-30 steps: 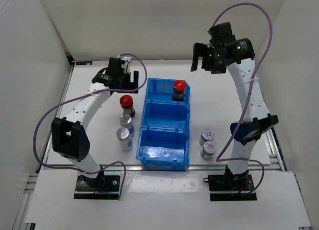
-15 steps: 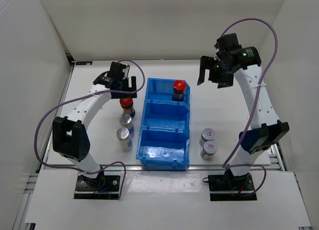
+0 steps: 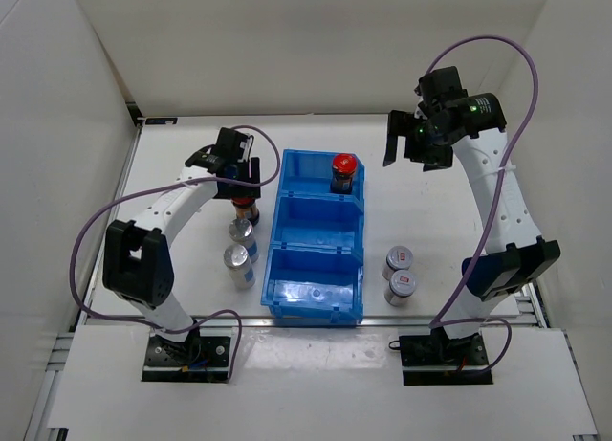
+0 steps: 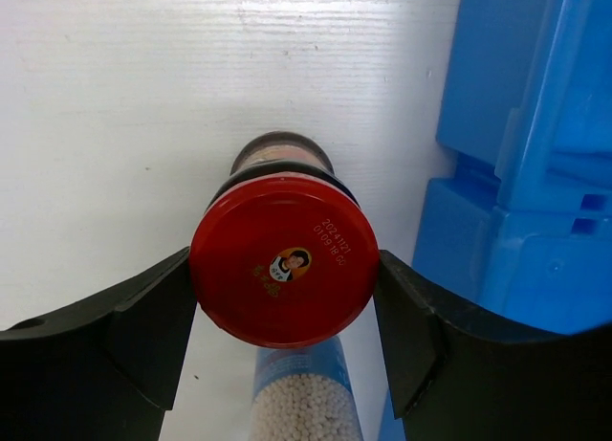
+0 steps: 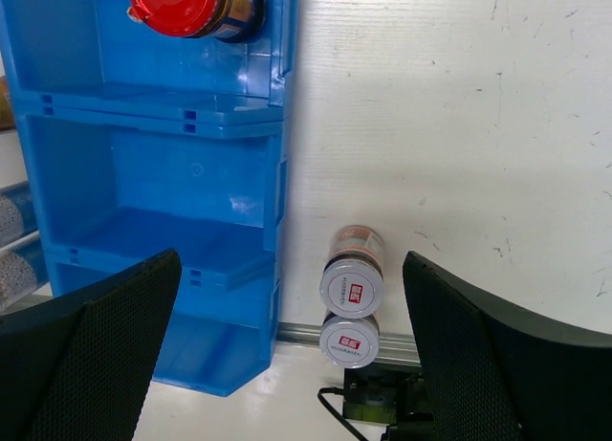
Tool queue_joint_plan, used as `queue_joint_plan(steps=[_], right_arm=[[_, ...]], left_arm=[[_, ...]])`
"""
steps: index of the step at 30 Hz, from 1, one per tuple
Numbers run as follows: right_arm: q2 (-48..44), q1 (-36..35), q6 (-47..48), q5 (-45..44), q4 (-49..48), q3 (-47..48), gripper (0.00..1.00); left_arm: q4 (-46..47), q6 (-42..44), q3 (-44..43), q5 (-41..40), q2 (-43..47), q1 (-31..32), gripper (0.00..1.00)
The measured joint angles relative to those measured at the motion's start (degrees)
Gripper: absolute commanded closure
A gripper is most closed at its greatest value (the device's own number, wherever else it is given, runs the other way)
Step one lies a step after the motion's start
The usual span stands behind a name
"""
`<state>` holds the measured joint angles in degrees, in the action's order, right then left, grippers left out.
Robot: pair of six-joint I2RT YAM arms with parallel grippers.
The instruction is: Organize the condiment bottles
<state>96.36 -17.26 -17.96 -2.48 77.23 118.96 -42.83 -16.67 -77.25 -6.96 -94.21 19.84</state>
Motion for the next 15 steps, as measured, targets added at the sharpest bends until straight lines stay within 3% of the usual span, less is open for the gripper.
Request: queue_joint_plan(steps=[1, 5, 6, 8, 15], right_arm=[[0.0, 0.0, 0.0, -0.2, 0.0, 0.0, 0.0], [0.4, 0.1, 0.2, -0.7, 0.0, 0.0, 0.0], [0.6, 0.1, 0.2, -0.8, 0.0, 0.1, 0.0], [1.2, 0.2, 0.2, -0.9, 0.0, 0.2, 0.0], [3.1, 0.3, 0.2, -1.4, 0.0, 0.6, 0.0]], left_arm=[[0.2, 0.2, 0.0, -0.3, -0.1, 0.0, 0.26], [0.1, 1.4, -1.4, -0.2, -1.3, 0.0, 0.56], [-0.3, 1.7, -2.3, -0.3, -1.9, 0.0, 0.74], [-1.1, 2.1, -4.1, -1.1, -3.1, 0.0, 0.89], [-7.1, 4.5, -20.5, -9.5, -6.6, 2.2, 0.89]])
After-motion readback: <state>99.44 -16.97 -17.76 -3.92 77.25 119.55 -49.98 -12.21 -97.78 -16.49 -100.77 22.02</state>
